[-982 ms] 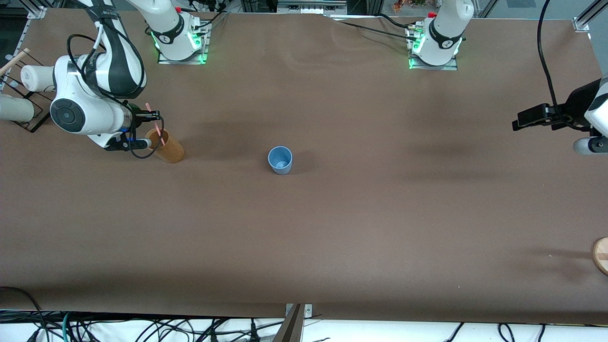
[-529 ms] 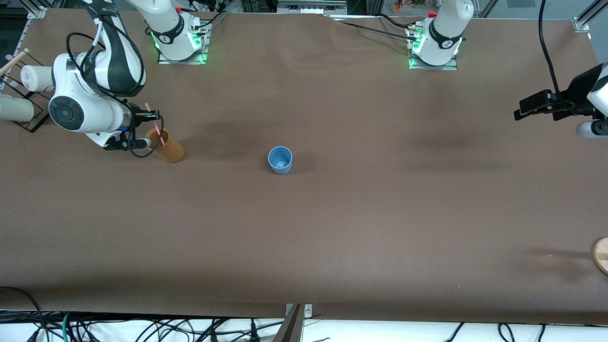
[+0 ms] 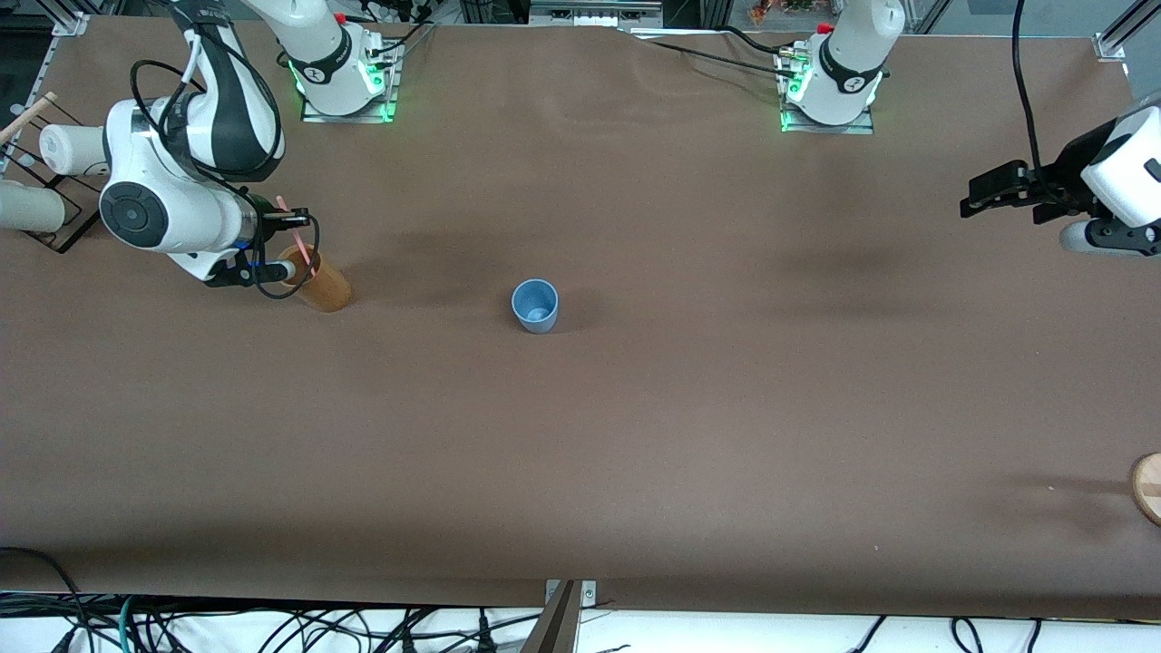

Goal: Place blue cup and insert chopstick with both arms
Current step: 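Grasp the pink chopstick with the right gripper and lift it out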

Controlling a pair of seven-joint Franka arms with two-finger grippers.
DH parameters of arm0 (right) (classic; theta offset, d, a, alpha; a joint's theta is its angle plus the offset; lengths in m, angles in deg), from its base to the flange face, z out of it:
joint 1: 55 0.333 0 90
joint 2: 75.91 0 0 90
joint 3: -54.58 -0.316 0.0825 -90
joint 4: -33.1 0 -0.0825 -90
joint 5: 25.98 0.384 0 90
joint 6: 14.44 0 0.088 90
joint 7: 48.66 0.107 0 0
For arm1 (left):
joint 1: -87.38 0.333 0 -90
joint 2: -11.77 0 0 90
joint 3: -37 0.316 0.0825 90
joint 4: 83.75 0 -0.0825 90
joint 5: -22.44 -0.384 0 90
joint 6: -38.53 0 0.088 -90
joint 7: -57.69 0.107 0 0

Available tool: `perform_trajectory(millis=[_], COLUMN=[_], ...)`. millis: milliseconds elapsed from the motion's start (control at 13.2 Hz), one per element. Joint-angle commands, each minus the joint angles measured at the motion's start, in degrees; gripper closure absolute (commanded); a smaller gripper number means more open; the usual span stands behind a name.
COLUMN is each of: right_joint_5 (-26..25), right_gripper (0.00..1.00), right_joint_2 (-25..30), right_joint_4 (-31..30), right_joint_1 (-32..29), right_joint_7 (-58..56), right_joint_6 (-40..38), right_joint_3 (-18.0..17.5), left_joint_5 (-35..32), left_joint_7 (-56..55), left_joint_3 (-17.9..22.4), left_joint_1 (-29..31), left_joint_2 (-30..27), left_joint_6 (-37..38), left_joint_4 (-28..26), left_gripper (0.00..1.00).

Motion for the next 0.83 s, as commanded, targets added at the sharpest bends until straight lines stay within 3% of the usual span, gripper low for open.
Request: perform_trajectory(millis=[0,227,453,756], right_joint_5=[-0.48,0.47,2.50,13.11], right_gripper=[1.00,1.00,1.00,1.00], right_joint_2=[0.40,-0.05,-0.39,-3.11], right_joint_4=[7.01,17.29,28.02,31.21], right_joint_1=[-0.01,0.42,3.48,11.30], right_joint_7=[-0.44,0.53,6.39,19.58], right_joint_6=[-7.73,-20.28,-31.90,-31.24], right_joint_3=[-0.27,-0.36,-0.45,-0.36], left_joint_5=[-2.09,-6.30,-5.61,-5.52], left_joint_7=[1.57,2.19,1.67,2.02], left_joint_3=[-0.53,-2.55,-2.55,-2.55], left_joint_1=[-0.38,-0.91,-0.82,-1.00], left_joint_2=[-0.14,-0.05,0.73,1.61], left_joint_6=[-0.94,-0.86,-0.86,-0.77], left_joint_4=[-0.70,-0.43,0.35,1.32], left_gripper=[0.00,0.00,0.00,0.00])
